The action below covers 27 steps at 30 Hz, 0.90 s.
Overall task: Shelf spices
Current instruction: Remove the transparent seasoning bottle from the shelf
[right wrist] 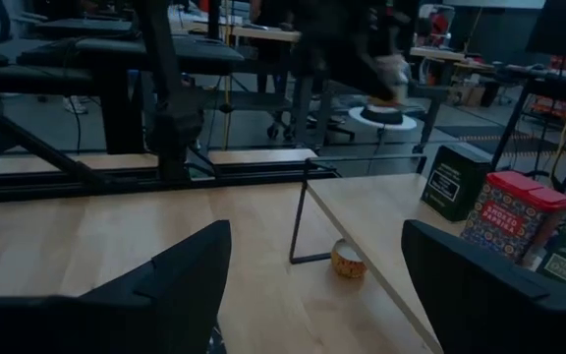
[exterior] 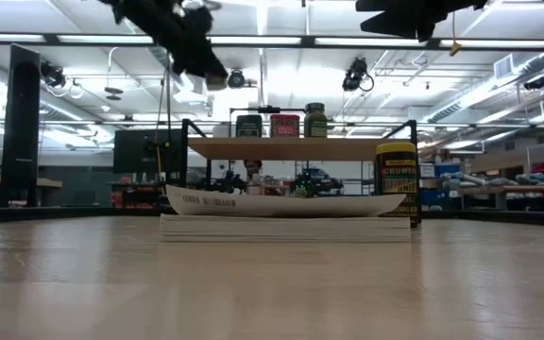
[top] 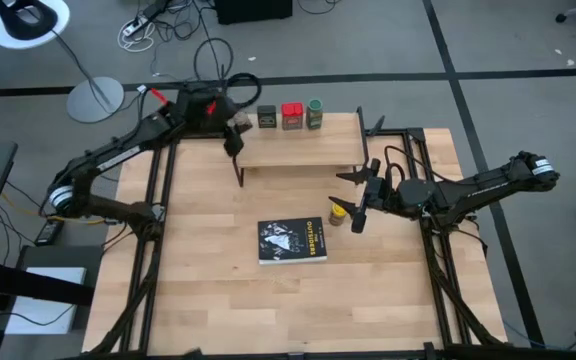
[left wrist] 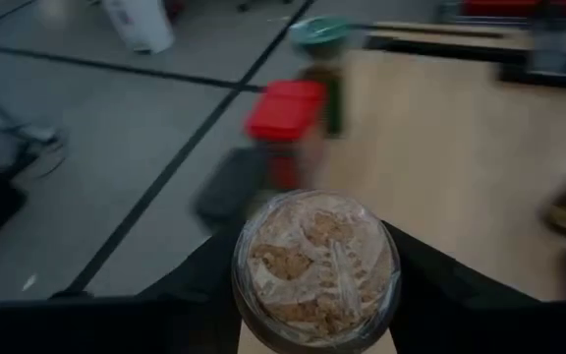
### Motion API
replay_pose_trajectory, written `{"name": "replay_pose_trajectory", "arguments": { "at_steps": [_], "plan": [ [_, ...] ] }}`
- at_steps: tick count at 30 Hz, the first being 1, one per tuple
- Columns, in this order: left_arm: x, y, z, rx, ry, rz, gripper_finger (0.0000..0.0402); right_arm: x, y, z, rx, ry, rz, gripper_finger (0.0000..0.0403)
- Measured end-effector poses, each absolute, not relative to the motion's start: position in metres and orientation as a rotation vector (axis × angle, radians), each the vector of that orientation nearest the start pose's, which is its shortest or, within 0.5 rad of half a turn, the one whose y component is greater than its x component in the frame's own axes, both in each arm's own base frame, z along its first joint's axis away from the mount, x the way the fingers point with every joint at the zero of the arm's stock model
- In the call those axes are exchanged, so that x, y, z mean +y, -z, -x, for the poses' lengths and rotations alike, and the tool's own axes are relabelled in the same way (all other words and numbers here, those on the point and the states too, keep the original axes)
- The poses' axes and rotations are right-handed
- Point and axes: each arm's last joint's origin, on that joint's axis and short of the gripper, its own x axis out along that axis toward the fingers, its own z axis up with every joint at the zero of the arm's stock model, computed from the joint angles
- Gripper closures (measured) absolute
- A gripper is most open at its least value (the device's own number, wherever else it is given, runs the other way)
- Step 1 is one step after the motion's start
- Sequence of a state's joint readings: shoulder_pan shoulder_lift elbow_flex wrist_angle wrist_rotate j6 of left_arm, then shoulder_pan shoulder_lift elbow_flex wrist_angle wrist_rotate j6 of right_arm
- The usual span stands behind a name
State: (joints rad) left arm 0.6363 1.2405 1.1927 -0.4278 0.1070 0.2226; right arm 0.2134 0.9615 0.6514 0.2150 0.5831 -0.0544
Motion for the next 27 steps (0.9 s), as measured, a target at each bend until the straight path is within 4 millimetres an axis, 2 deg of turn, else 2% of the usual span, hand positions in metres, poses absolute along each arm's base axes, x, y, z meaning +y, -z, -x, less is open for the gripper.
{"name": "replay_pose_trajectory", "arguments": {
  "at_steps": [6, 9, 14, 19, 23, 27],
  "plan": [
    [0.101, -0.354, -0.236, 0.574, -0.336, -0.022, 0.0223, 0.029, -0.294, -0.211, 0.099, 0.367, 0.093, 0.0106],
    [0.073, -0.341, -0.248, 0.600, -0.303, -0.022, 0.0223, 0.029, -0.294, -0.211, 0.099, 0.367, 0.093, 0.0106],
    [0.036, -0.291, -0.259, 0.728, -0.333, 0.056, 0.0223, 0.029, -0.294, -0.211, 0.099, 0.367, 0.093, 0.0106],
    [0.009, -0.229, -0.254, 0.740, -0.349, 0.173, 0.0223, 0.029, -0.294, -0.211, 0.099, 0.367, 0.093, 0.0106],
    [0.004, -0.194, -0.243, 0.709, -0.409, 0.260, 0.0223, 0.029, -0.294, -0.211, 0.098, 0.367, 0.091, 0.0106],
    [0.002, -0.174, -0.233, 0.722, -0.444, 0.310, 0.0223, 0.029, -0.294, -0.211, 0.095, 0.367, 0.082, 0.0106]
  ]
}}
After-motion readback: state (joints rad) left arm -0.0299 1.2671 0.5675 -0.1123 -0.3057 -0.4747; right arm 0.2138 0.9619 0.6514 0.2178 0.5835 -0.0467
